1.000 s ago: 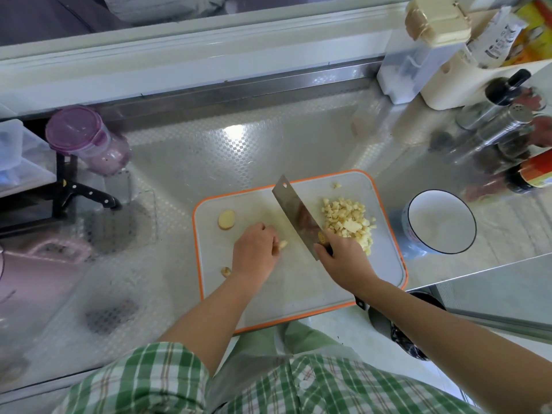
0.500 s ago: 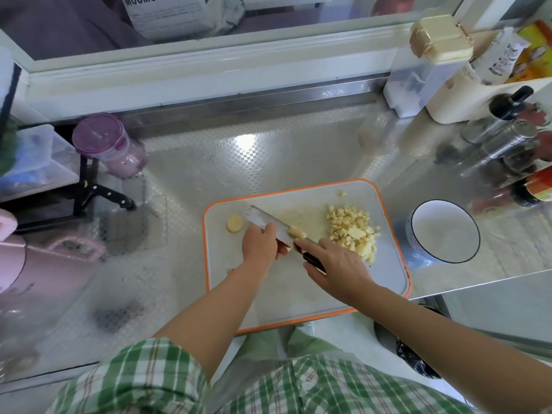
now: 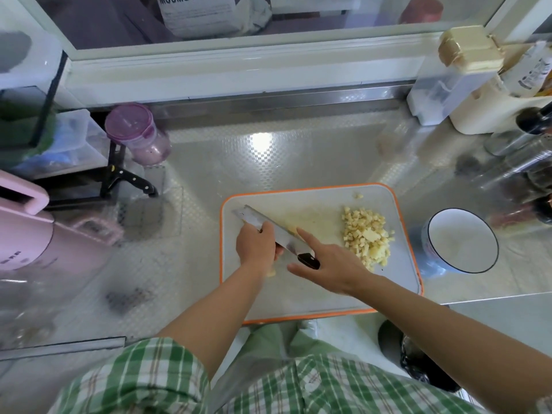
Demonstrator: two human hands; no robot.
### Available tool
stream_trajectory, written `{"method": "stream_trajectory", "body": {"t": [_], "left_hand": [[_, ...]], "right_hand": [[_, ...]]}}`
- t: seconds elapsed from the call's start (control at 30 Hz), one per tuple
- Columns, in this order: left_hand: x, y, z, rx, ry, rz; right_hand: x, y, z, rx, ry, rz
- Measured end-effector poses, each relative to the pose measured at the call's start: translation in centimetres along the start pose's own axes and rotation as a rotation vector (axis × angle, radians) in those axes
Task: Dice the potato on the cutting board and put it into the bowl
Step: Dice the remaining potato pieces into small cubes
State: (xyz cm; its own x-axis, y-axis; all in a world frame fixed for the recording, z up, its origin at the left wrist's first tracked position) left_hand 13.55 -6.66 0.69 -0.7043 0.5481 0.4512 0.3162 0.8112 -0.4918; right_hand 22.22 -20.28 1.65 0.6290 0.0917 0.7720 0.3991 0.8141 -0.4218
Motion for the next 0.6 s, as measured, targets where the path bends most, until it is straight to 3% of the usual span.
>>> {"method": "stream_trajectory", "body": {"t": [0.1, 0.2, 0.37, 0.6], "left_hand": [[-0.6, -0.1, -0.7, -0.011, -0.099, 0.000], [-1.3, -0.2, -1.7, -0.101, -0.158, 0.019], [-2.0, 0.6, -1.5, -0.513, 0.307, 0.103], [-3.9, 2.1, -1.1, -0.858, 0.806, 0.377]], "right_hand": [[0.2, -0.2, -0.2, -0.033, 0.001, -0.049], [0.8, -0.6, -0.9, -0.072, 0.285, -0.158], [1.6, -1.6, -2.5, -0.187, 0.654, -0.257], [1.4, -2.3, -4.2, -0.279, 0.685, -0.285]]}}
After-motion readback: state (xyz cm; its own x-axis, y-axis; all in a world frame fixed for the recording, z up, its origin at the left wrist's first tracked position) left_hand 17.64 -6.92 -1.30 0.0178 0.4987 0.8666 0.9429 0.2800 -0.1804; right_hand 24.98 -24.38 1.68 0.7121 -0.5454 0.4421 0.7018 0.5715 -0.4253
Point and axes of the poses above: each hand's wrist, its own y-axis towards the middle knuckle, its own x-axis out of the back of the hand, z = x × y, the point moved 2 cm from there along y, towards the middle knuckle, and after that the axes turned 2 degrees about -x, right-handed, at the moved point
